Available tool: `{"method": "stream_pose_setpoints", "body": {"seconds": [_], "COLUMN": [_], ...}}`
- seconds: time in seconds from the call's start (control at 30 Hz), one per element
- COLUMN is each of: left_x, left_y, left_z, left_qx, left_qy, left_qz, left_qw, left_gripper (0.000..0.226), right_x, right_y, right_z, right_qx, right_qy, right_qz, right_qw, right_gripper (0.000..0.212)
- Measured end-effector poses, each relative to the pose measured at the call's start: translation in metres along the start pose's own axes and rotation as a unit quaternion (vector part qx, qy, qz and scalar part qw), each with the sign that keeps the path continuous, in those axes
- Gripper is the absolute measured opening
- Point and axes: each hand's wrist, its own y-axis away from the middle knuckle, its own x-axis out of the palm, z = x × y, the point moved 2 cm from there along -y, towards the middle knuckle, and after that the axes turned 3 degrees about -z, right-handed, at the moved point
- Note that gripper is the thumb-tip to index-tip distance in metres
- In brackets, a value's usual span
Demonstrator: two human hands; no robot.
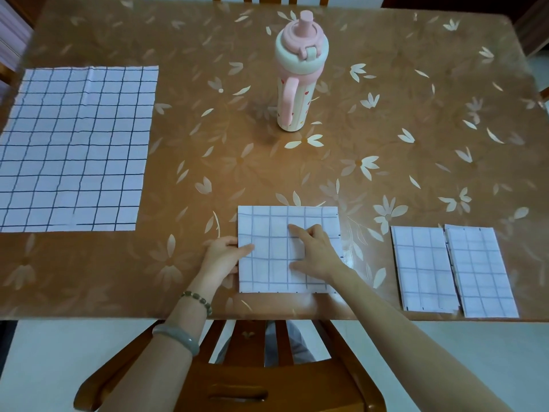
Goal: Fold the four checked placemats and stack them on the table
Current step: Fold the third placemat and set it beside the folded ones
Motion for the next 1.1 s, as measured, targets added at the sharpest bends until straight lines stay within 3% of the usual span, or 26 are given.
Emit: {"method": "stream_pose_setpoints", "body": {"seconds": [0.13,0.47,0.73,0.87,1.0,1.1], "left_x": [-0.005,-0.059,-0.065,-0.067,-0.069,-0.07], "left_y": [0.008,0.031,0.044,0.046,0.047,0.047], "left_z": [-0.001,-0.003,-0.003,-0.007,-0.009,-0.007], "left_qx": [0.05,0.116,0.121,0.128,0.116,0.105], "left_qy": [-0.062,-0.113,-0.146,-0.154,-0.16,-0.162], "left_qz": [0.042,-0.023,-0.019,0.002,0.014,0.018], "left_qw": [0.996,0.987,0.982,0.98,0.98,0.981], "left_gripper": [0.033,0.038,0.058,0.066,0.069,0.069], "right_x": [0.0,0.032,0.034,0.031,0.035,0.039], "right_y": [0.001,-0.007,-0.022,-0.029,-0.023,-0.011], "right_z": [0.003,0.057,0.074,0.083,0.077,0.066], "right_qx": [0.001,-0.023,0.016,0.039,0.019,-0.019], "right_qy": [0.015,0.048,0.137,0.178,0.132,0.09], "right_qz": [0.004,0.038,0.086,0.109,0.085,0.035], "right_qw": [1.0,0.998,0.987,0.977,0.987,0.995], "right_gripper": [0.081,0.079,0.123,0.133,0.126,0.102]}}
